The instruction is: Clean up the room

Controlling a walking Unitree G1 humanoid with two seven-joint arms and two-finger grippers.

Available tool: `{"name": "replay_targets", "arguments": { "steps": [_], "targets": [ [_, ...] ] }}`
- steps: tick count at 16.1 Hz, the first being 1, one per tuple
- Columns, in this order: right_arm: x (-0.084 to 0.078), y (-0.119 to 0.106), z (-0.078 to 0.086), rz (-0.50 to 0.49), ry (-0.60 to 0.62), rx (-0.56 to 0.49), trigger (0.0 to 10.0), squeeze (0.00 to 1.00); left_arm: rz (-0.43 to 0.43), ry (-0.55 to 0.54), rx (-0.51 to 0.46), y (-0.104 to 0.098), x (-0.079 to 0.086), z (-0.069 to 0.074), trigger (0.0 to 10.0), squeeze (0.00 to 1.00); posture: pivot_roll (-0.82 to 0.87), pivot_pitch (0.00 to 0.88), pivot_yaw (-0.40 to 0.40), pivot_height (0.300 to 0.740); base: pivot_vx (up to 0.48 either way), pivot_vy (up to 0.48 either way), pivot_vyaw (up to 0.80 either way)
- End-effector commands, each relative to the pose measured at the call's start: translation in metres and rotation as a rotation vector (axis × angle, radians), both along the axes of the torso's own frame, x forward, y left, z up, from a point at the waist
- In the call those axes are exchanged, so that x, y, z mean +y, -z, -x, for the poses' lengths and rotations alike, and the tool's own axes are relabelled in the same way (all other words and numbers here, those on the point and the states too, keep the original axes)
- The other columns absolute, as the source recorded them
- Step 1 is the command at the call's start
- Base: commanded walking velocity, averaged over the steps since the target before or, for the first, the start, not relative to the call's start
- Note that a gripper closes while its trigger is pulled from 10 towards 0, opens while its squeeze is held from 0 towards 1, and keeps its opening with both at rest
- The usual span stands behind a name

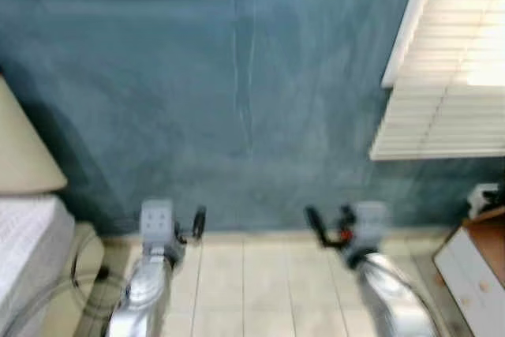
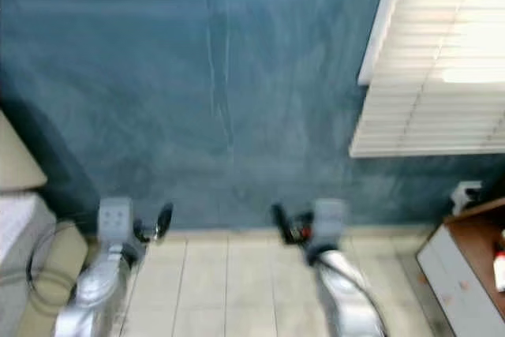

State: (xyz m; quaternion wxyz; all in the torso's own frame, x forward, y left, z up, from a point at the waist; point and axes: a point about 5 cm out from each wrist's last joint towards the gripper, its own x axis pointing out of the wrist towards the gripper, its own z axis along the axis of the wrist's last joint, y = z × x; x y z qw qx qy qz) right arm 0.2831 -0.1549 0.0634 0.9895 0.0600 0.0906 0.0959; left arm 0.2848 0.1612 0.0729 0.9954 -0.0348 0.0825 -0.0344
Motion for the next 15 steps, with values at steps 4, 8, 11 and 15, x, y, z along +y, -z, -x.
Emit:
{"name": "replay_targets", "arguments": {
  "steps": [4, 8, 11, 15],
  "targets": [
    [0.000, 0.008, -0.002, 0.042, 0.000, 0.018, 10.0, 0.00, -0.020, -0.016, 0.033, 0.009, 0.009, 0.004, 10.0, 0.00, -0.01, 0.000, 0.009, 0.740, 0.000, 0.000, 0.00],
    [-0.014, -0.019, 0.019, 0.140, 0.030, -0.138, 10.0, 0.00, -0.036, -0.027, 0.004, -0.006, 0.026, 0.037, 10.0, 0.00, -0.02, 0.000, 0.027, 0.740, 0.000, 0.000, 0.00],
    [-0.017, 0.007, 0.040, 0.077, -0.005, -0.038, 10.0, 0.00, -0.076, -0.031, 0.021, 0.004, 0.032, 0.052, 10.0, 0.00, -0.03, 0.000, 0.029, 0.740, 0.000, 0.000, 0.00],
    [-0.004, 0.018, 0.030, 0.055, -0.061, 0.013, 10.0, 0.00, -0.093, -0.089, 0.026, 0.010, 0.032, 0.038, 10.0, 0.00, -0.02, 0.000, 0.017, 0.740, 0.000, 0.000, 0.58]
  ]
}}
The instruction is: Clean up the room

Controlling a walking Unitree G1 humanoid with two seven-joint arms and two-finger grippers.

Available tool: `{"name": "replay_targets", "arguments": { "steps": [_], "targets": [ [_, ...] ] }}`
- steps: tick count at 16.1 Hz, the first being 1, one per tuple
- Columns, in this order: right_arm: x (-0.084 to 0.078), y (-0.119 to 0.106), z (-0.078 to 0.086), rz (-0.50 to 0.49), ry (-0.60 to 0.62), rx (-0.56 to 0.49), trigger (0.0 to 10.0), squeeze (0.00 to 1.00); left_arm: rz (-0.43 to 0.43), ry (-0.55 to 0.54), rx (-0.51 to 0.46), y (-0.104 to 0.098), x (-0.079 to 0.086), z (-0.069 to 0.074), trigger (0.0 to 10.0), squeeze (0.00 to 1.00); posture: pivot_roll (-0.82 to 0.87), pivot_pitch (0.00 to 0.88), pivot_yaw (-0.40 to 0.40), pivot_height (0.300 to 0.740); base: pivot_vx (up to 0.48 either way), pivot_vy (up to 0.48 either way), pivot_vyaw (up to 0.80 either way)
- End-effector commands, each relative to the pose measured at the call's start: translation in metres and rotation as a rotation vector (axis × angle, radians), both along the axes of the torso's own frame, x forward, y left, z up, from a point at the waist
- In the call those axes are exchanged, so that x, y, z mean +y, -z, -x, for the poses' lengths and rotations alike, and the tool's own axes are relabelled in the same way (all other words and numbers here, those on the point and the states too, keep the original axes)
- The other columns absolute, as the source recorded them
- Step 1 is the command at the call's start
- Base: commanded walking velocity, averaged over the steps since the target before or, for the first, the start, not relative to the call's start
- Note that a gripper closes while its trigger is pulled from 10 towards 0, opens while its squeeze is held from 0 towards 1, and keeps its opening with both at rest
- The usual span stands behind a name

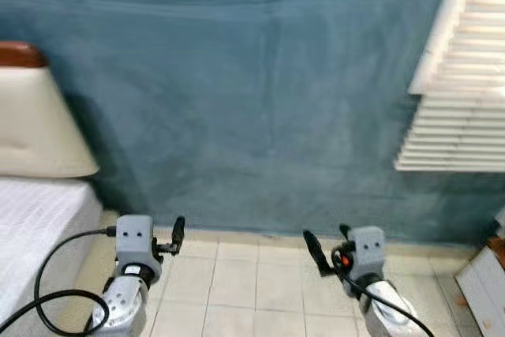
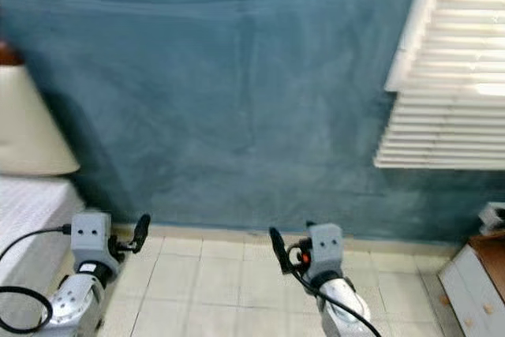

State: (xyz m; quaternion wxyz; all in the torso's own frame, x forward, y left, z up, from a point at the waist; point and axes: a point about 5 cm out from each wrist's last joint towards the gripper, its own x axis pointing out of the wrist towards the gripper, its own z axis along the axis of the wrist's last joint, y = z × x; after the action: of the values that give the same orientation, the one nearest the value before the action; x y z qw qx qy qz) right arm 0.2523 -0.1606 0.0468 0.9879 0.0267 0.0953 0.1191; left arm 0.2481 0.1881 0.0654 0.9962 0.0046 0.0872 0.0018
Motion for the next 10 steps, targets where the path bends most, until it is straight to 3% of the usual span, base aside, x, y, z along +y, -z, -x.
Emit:
{"name": "replay_targets", "arguments": {
  "steps": [1, 2, 5, 6, 10],
  "targets": [
    [0.004, -0.003, -0.006, 0.008, -0.033, -0.006, 10.0, 0.00, -0.021, -0.023, 0.009, 0.001, 0.001, -0.001, 10.0, 0.00, -0.02, 0.000, 0.015, 0.740, 0.000, 0.000, 0.56],
    [0.006, -0.004, -0.010, 0.001, -0.043, -0.013, 10.0, 0.00, -0.013, -0.032, 0.003, 0.001, 0.000, -0.002, 10.0, 0.00, -0.02, 0.000, 0.015, 0.740, 0.000, 0.000, 0.52],
    [0.021, -0.012, -0.016, -0.046, -0.176, -0.037, 10.0, 0.00, -0.026, -0.077, -0.001, 0.001, 0.001, -0.009, 10.0, 0.00, -0.03, 0.000, 0.018, 0.740, 0.000, -0.480, 0.17],
    [0.021, -0.012, -0.017, -0.038, -0.171, -0.038, 10.0, 0.00, -0.018, -0.078, -0.002, 0.000, 0.000, -0.010, 10.0, 0.00, -0.03, 0.000, 0.018, 0.740, 0.000, -0.480, 0.00],
    [0.014, -0.005, -0.017, -0.022, -0.134, -0.016, 10.0, 0.00, -0.031, -0.023, -0.022, -0.004, -0.010, -0.017, 10.0, 0.00, -0.02, 0.000, 0.010, 0.740, 0.000, 0.000, 0.00]
  ]
}}
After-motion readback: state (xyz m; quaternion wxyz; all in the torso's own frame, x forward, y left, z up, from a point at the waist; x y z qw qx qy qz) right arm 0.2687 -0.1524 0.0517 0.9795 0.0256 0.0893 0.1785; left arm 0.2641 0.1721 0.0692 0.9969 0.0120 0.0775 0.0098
